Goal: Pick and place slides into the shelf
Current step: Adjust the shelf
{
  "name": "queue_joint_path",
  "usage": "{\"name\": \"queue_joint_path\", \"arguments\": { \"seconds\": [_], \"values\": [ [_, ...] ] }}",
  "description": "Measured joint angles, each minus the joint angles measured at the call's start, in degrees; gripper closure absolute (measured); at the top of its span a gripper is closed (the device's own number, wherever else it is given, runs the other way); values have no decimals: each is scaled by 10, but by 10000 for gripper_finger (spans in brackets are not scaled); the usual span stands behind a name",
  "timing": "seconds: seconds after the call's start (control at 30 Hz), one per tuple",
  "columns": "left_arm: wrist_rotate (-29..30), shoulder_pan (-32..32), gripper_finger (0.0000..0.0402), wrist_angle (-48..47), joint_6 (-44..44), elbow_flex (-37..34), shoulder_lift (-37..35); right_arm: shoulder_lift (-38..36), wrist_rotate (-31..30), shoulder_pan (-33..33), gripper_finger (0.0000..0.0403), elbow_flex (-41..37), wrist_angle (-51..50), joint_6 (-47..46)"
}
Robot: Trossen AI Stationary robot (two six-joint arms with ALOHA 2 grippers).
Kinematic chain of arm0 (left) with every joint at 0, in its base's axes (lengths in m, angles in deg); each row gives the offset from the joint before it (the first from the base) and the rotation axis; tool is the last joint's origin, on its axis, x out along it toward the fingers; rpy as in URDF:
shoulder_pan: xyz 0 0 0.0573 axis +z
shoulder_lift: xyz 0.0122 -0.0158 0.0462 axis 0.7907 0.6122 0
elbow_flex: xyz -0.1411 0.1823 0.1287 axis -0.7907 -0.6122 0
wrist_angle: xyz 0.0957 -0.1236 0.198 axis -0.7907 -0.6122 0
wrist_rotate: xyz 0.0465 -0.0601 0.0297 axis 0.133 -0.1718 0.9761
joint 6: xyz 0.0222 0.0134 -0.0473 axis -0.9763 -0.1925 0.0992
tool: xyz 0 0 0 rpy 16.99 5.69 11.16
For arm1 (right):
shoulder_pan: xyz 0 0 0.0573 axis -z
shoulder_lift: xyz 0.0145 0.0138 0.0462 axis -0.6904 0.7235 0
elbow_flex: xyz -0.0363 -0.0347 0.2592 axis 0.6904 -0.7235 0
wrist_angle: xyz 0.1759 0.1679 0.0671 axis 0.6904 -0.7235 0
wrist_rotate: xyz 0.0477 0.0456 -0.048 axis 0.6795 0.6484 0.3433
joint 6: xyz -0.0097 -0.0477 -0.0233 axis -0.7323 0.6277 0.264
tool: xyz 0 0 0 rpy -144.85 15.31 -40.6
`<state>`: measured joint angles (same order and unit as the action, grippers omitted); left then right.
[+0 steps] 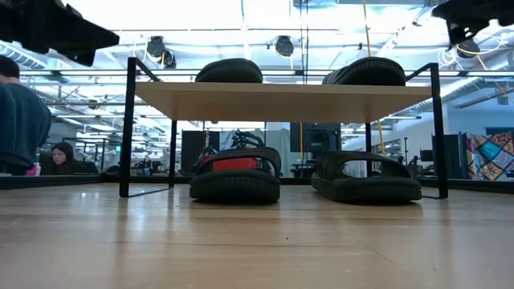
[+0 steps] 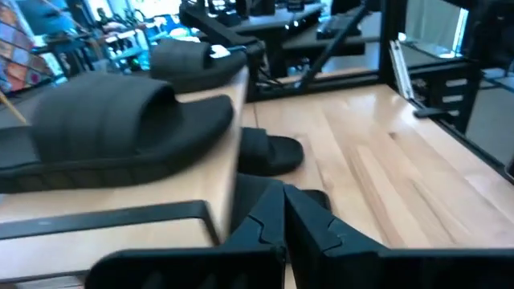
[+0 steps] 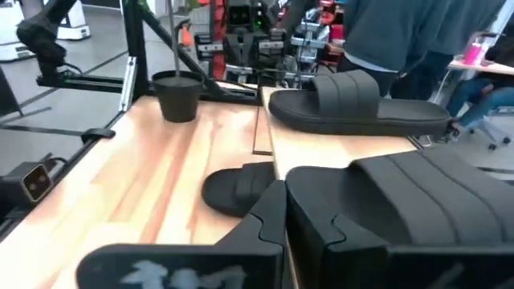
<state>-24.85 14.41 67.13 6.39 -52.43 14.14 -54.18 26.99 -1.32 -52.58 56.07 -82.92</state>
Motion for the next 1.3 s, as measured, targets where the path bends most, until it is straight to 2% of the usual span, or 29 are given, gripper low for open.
{"name": "queue_joint_path", "arguments": {
  "seconds": [0.13,0.3,0.4,0.5,0.57,0.73,0.87,0.9,1.03,1.3],
  "values": [
    [-21,-6,401,52,15,-6,66,40,-42,-73,403,0,9,-10],
    [-70,-10,401,147,6,-6,151,102,-25,-147,403,0,18,-26],
    [-79,-17,401,181,-8,-6,183,137,-15,-180,403,-10,43,-41],
    [-63,-17,401,185,-16,-6,193,150,-72,-186,403,-49,117,-31],
    [-63,-11,401,191,-25,-6,193,144,-62,-169,403,-78,169,-6],
    [-102,23,402,222,-52,-6,188,123,96,-84,403,-132,334,91],
    [-167,66,402,227,-45,-6,188,129,239,-9,403,-155,382,111],
    [-180,76,402,229,-42,-6,188,134,257,6,403,-161,391,108],
    [-213,105,402,230,-29,-6,188,150,273,37,403,-194,441,94],
    [-230,140,402,207,-1,-6,188,151,264,94,403,-259,523,43]
  ]
}}
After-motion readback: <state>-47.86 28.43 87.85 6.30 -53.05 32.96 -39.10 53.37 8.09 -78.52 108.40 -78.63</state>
